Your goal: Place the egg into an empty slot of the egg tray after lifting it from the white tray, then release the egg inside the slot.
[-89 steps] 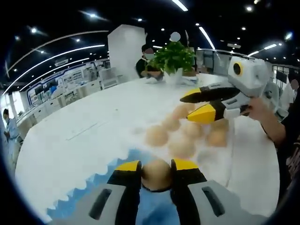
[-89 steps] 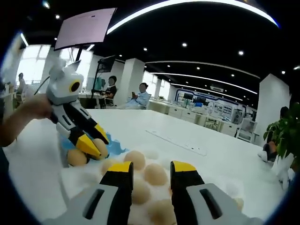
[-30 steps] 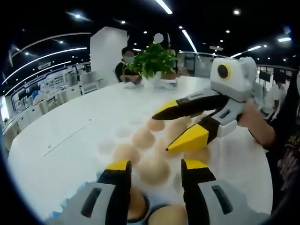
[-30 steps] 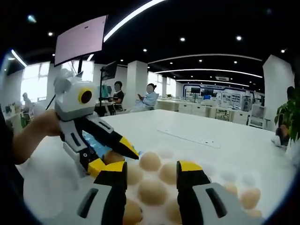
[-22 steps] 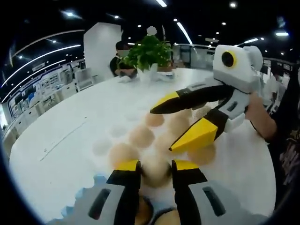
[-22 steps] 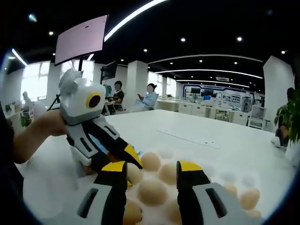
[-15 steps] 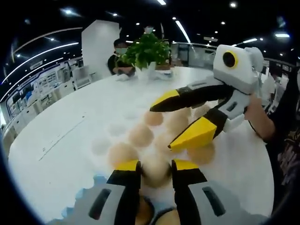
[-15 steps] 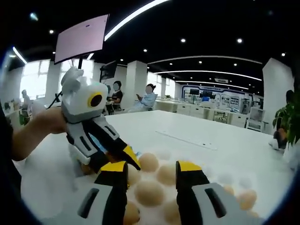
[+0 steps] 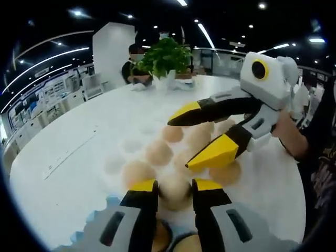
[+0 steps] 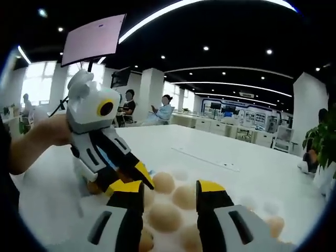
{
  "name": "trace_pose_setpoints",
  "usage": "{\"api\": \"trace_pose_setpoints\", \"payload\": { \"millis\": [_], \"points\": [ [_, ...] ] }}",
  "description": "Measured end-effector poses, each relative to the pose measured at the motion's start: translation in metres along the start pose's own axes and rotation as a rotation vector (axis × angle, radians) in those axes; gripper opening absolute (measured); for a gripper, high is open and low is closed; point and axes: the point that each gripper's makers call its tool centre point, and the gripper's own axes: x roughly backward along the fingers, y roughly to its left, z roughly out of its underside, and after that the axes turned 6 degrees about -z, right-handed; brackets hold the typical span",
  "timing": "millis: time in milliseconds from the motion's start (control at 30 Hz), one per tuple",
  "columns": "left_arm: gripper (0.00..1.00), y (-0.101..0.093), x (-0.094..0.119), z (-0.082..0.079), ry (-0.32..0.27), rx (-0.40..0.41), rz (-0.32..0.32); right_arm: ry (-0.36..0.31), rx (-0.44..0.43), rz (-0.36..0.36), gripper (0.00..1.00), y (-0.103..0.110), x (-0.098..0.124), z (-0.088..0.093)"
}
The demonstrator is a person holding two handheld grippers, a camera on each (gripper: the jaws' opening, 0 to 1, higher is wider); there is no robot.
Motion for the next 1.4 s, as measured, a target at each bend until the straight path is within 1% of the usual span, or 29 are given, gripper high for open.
{"api": "trace_pose_setpoints", "payload": {
  "millis": [33,67,100,133,233,333,400,500,600,733,767,800,1000,1100,1233,1267,1300,1333,1400],
  "points": [
    [0.25,0.000,0.002,-0.002,-0.007,0.009,-0.002,-0.001,0.000,-0.020,0.43,0.004,-0.001,-0.001],
    [0.25,0.000,0.003,-0.005,-0.014,0.012,-0.002,-0.004,0.000,-0.023,0.43,0.005,-0.001,-0.001],
    [0.25,0.000,0.006,-0.006,-0.013,0.004,-0.007,-0.025,0.008,-0.033,0.41,0.008,0.000,-0.006],
    [0.25,0.002,0.006,-0.007,-0.012,0.001,-0.015,-0.025,0.004,-0.033,0.41,0.008,0.001,-0.007],
    [0.25,0.001,0.009,-0.008,-0.015,0.004,-0.010,-0.035,-0.012,-0.042,0.42,0.007,0.003,-0.008],
    [0.25,0.002,0.011,-0.009,-0.021,0.004,-0.013,-0.033,-0.024,-0.039,0.44,0.005,0.004,-0.006],
    [0.25,0.005,0.013,-0.012,-0.026,0.005,-0.019,-0.039,-0.016,-0.017,0.43,0.001,0.003,-0.007],
    [0.25,0.008,0.016,-0.013,-0.023,0.004,-0.030,-0.037,-0.019,-0.025,0.41,0.003,0.002,-0.005],
    [0.25,0.011,0.020,-0.013,-0.029,0.007,-0.037,-0.031,-0.020,-0.028,0.43,0.004,0.001,-0.004],
    [0.25,0.021,0.027,-0.012,-0.032,0.013,-0.059,-0.013,-0.004,-0.042,0.45,0.011,-0.003,-0.001],
    [0.25,0.031,0.032,-0.014,-0.042,0.033,-0.075,-0.010,0.006,-0.046,0.46,0.014,-0.004,-0.001],
    [0.25,0.035,0.035,-0.015,-0.043,0.035,-0.073,-0.008,0.009,-0.053,0.46,0.016,-0.005,0.000],
    [0.25,0.048,0.039,-0.019,-0.053,0.038,-0.107,0.004,0.014,-0.061,0.46,0.018,-0.006,0.003],
    [0.25,0.055,0.039,-0.018,-0.060,0.062,-0.110,0.003,0.015,-0.063,0.46,0.018,-0.007,0.003],
    [0.25,0.068,0.033,-0.008,-0.035,0.079,-0.129,0.007,0.019,-0.066,0.47,0.019,-0.007,0.003],
    [0.25,0.069,0.033,-0.007,-0.036,0.094,-0.126,0.007,0.021,-0.065,0.47,0.019,-0.007,0.003],
    [0.25,0.068,0.031,-0.009,-0.059,0.143,-0.098,0.004,0.023,-0.063,0.48,0.019,-0.007,0.002],
    [0.25,0.069,0.030,-0.008,-0.062,0.169,-0.086,0.002,0.023,-0.062,0.49,0.019,-0.007,0.001],
    [0.25,0.074,0.028,-0.004,-0.046,0.148,-0.106,0.002,0.023,-0.064,0.50,0.019,-0.007,0.001]
  ]
}}
